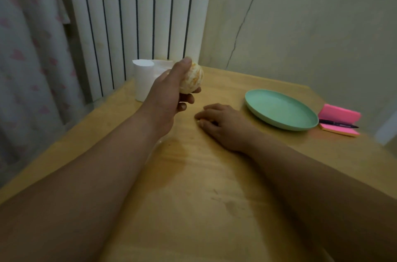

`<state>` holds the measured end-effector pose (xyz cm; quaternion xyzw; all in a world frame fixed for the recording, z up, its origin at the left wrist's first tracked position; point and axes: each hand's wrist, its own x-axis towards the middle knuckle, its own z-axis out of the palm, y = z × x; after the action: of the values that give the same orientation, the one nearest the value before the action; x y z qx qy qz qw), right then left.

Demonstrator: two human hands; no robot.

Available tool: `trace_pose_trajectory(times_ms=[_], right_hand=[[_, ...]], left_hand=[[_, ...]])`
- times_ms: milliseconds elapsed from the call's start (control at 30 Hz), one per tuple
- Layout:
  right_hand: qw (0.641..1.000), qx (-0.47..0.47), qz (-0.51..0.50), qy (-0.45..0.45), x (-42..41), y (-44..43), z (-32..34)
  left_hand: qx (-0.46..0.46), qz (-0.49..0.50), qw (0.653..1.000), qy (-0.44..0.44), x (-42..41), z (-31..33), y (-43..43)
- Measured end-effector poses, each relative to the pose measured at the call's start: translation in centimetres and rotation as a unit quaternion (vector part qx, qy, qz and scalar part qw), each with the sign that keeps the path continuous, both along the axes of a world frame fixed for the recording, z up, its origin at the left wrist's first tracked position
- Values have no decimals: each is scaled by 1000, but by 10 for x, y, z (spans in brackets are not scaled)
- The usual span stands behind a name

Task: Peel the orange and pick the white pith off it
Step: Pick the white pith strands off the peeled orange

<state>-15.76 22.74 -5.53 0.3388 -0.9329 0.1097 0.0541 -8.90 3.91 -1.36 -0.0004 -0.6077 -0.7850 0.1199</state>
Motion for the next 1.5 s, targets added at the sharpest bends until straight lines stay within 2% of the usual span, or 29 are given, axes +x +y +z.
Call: trace_pose_trajectory(times_ms=[333,467,500,533,633,733,933,1000,1167,1267,1333,1367,1433,1500], right_hand=[[997,-13,-79,-13,-53,-6,1],[981,-179,-71,-5,-46,19,25],[979,-188,-73,11,-43,30,31],[983,-168,-68,28,-38,38,34],[998,-26,-30,51,-26,36,25],[996,62,-7,61,-34,21,9],[999,35,-41,1,-50,35,4],[999,-1,-41,-5,-47,36,9],[972,-216,-84,34,-20,64,38],[945,-305,-84,-87,13,77,39],[932,-312,-74,-171,30,80,31],[934,-299,-79,-180,32,81,24],[940,-286,-95,-157,28,83,15],[929,-323,-103,-147,21,83,12]], left_hand=[[-16,-25,1000,-2,-2,-7,8],[-21,-36,999,-10,-4,-11,11],[-25,-33,999,-13,-4,-13,12],[-29,-30,999,-14,-5,-14,13],[-43,-26,999,-12,-7,-19,15],[-53,-17,998,-6,-8,-22,14],[-41,-10,999,-3,-10,-24,13],[-44,-10,999,-3,-10,-24,13],[-42,-14,999,-9,-12,-26,13],[-48,-18,999,-14,-13,-26,14],[-49,-18,998,-16,-14,-28,13],[-51,-20,998,-15,-14,-29,13],[-54,-25,998,-13,-14,-30,13],[-55,-29,998,-9,-14,-31,13]])
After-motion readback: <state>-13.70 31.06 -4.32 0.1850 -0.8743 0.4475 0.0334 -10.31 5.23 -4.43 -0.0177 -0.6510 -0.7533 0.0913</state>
